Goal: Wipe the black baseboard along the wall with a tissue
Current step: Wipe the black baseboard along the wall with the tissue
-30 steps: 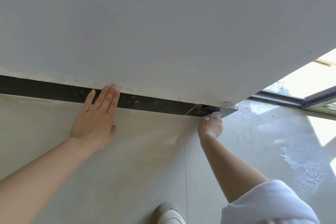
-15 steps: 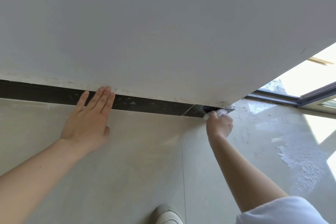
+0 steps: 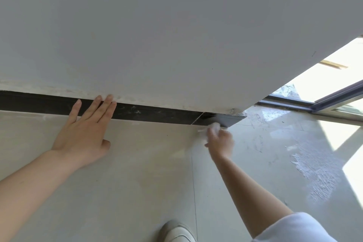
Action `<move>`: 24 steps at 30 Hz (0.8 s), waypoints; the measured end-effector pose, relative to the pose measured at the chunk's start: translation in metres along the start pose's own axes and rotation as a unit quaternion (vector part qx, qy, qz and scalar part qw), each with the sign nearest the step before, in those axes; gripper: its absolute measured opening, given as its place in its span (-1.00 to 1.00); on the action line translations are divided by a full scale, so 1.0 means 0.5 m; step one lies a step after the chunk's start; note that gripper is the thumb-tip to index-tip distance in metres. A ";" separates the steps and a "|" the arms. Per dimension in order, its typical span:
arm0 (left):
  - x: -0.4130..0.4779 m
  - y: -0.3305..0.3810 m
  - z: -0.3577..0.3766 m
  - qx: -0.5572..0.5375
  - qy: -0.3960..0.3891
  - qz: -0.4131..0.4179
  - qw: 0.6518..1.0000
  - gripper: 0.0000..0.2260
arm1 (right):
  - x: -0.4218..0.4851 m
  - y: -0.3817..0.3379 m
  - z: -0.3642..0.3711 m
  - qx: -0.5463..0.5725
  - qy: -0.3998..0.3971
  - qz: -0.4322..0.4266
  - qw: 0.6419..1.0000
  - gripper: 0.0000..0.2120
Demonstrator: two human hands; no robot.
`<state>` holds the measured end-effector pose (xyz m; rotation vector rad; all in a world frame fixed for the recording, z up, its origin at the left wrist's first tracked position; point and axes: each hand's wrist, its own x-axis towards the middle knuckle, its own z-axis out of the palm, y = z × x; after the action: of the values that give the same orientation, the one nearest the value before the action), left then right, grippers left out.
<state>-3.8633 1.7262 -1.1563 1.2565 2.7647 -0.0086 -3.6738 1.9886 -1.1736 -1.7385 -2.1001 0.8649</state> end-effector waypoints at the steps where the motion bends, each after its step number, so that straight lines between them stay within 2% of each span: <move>1: 0.001 -0.002 -0.002 -0.006 -0.006 0.000 1.000 -0.19 | 0.015 0.003 -0.010 0.085 0.050 0.087 0.991 -0.52; 3: 0.001 -0.003 -0.006 -0.001 -0.024 0.001 1.000 -0.19 | 0.044 0.000 -0.029 0.244 0.114 0.237 0.933 -0.64; 4: 0.002 -0.001 -0.008 0.001 -0.035 0.000 0.999 -0.19 | 0.053 -0.008 -0.033 0.285 0.108 0.272 0.913 -0.71; 6: 0.002 0.002 -0.009 -0.006 -0.043 -0.002 0.999 -0.19 | 0.047 -0.037 -0.023 0.295 0.051 0.282 0.912 -0.87; 8: 0.001 0.003 -0.014 -0.014 -0.045 0.001 0.999 -0.19 | 0.020 -0.068 0.003 0.273 0.032 0.279 0.920 -0.87; 9: 0.000 0.002 -0.017 -0.017 -0.046 0.004 0.999 -0.20 | 0.002 -0.085 0.016 0.270 0.035 0.269 0.924 -0.81; 13: -0.002 0.006 -0.024 -0.025 -0.060 0.002 0.998 -0.20 | -0.070 -0.118 0.106 0.250 -0.050 0.182 0.950 -0.82; 16: -0.002 0.006 -0.028 -0.043 -0.069 0.002 0.997 -0.20 | -0.109 -0.127 0.145 0.168 -0.083 0.100 0.977 -0.74; 21: -0.015 -0.019 -0.014 -0.071 0.003 -0.011 0.997 -0.17 | -0.135 -0.116 0.140 0.070 -0.177 -0.058 0.980 -0.73; 23: -0.022 -0.042 -0.001 -0.056 0.036 -0.020 0.998 -0.15 | -0.132 -0.106 0.125 0.062 -0.151 -0.061 0.985 -0.77; 24: -0.024 -0.054 0.005 -0.046 0.041 -0.026 0.998 -0.14 | -0.126 -0.099 0.117 0.085 -0.109 -0.035 0.990 -0.80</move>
<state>-3.8753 1.6993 -1.1586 1.1883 2.8297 0.1673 -3.7314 1.9080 -1.1796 -1.5353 -2.1320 1.2233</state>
